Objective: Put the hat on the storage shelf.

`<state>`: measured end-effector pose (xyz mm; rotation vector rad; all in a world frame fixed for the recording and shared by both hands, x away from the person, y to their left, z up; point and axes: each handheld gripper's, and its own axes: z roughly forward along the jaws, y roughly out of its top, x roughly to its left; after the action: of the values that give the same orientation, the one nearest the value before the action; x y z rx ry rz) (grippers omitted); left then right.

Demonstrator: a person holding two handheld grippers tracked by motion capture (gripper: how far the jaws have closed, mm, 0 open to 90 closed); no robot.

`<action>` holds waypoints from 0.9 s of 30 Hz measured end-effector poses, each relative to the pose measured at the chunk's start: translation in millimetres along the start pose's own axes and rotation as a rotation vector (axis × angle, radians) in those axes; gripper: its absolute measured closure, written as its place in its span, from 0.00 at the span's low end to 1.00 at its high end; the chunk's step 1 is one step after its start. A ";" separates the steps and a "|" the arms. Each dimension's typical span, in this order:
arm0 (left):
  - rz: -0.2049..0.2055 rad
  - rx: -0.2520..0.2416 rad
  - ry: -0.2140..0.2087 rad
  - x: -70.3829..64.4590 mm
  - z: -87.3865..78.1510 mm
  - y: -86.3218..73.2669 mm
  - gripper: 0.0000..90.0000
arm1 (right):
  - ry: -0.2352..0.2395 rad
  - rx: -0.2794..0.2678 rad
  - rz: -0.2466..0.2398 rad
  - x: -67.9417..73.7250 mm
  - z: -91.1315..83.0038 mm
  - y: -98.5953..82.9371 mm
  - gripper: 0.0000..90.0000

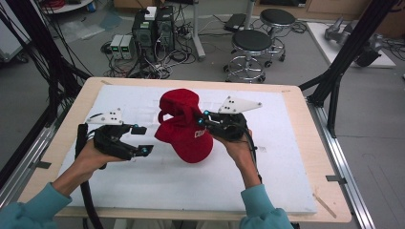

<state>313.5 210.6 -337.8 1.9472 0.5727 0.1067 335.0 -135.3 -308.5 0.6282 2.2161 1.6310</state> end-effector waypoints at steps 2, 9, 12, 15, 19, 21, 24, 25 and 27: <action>-0.007 -0.006 0.003 -1.5 3.1 -5.5 0.25 | -0.006 -0.008 0.007 0.6 1.3 0.8 0.96; -0.012 -0.031 0.007 -11.9 19.9 -17.9 0.26 | -0.040 -0.030 0.026 2.1 5.3 4.0 0.96; -0.016 -0.044 0.001 -16.8 28.7 -19.8 0.27 | -0.040 -0.044 0.037 3.1 7.3 4.6 0.96; -0.013 -0.050 -0.004 -20.1 36.8 -19.2 0.28 | -0.041 -0.041 0.037 4.3 9.6 5.5 0.96; -0.013 -0.064 -0.026 -23.8 46.7 -18.0 0.33 | -0.031 -0.048 0.045 6.4 12.1 6.7 0.96; -0.020 -0.075 -0.035 -26.0 52.2 -18.6 0.33 | -0.032 -0.059 0.053 7.5 13.3 7.1 0.96; -0.030 -0.071 -0.044 -27.3 59.0 -20.9 0.36 | -0.030 -0.067 0.057 9.6 14.6 8.1 0.96; -0.029 -0.071 -0.040 -27.4 60.1 -21.3 0.36 | -0.030 -0.067 0.057 9.6 14.6 8.1 0.96; -0.033 -0.083 -0.043 -27.0 61.0 -21.2 0.39 | -0.032 -0.071 0.058 10.1 14.4 8.6 0.96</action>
<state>302.3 154.9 -378.6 1.8544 0.5632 0.0672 334.9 -116.2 -304.6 0.6995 2.1261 1.7077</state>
